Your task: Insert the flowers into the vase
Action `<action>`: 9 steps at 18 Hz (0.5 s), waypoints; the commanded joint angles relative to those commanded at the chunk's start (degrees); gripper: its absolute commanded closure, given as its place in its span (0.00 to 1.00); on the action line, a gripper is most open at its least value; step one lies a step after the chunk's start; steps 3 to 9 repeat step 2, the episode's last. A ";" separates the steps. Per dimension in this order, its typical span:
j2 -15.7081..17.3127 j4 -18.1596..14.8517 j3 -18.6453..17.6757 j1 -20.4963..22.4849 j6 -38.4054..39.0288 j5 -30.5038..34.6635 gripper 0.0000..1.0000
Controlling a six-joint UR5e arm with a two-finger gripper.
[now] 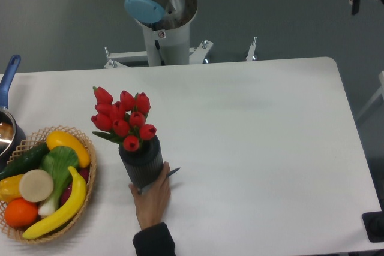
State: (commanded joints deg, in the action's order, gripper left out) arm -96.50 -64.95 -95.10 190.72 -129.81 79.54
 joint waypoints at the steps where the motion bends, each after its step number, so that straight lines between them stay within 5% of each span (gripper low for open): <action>1: 0.00 0.00 0.00 0.00 0.00 0.00 0.00; 9: 0.00 -0.09 0.00 0.00 0.00 0.00 0.00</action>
